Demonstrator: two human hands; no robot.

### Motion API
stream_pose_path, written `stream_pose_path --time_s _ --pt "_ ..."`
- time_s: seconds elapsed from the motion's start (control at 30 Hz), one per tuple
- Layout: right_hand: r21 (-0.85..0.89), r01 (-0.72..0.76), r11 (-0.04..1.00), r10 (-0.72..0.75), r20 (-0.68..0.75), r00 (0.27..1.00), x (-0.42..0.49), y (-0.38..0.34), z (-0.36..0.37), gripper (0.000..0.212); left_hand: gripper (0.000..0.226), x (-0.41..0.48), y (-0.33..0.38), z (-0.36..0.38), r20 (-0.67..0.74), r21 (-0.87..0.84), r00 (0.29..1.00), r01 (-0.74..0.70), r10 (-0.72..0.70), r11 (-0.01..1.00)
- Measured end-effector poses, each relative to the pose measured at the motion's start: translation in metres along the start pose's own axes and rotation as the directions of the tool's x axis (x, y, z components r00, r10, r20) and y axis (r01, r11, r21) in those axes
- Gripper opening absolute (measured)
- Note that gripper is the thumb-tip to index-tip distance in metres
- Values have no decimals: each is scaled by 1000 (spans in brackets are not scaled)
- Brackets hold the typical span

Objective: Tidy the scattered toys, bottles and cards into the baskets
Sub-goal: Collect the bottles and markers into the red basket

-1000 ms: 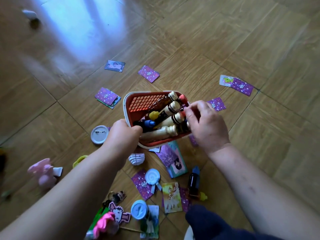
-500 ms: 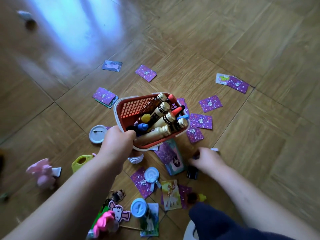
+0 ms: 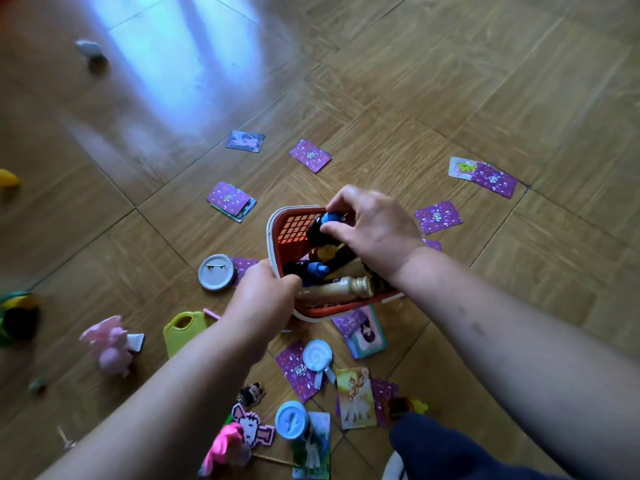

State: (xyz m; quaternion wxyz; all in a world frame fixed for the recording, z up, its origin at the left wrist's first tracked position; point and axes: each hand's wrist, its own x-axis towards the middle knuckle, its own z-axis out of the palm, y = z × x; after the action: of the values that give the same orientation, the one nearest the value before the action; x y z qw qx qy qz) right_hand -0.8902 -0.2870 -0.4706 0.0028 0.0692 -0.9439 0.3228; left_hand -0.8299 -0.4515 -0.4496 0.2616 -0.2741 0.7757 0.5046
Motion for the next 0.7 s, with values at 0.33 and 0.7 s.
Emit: stream_pose_path --time_s 0.33,0.7 --pt "8 111 994 -105 -256 961 -57 45 15 24 16 8 -18 -11 -34 19 999 9 -9 1000" --pt "-438 125 890 252 702 666 -164 95 47 69 25 0 -31 -20 -55 -108 997 55 -61 993"
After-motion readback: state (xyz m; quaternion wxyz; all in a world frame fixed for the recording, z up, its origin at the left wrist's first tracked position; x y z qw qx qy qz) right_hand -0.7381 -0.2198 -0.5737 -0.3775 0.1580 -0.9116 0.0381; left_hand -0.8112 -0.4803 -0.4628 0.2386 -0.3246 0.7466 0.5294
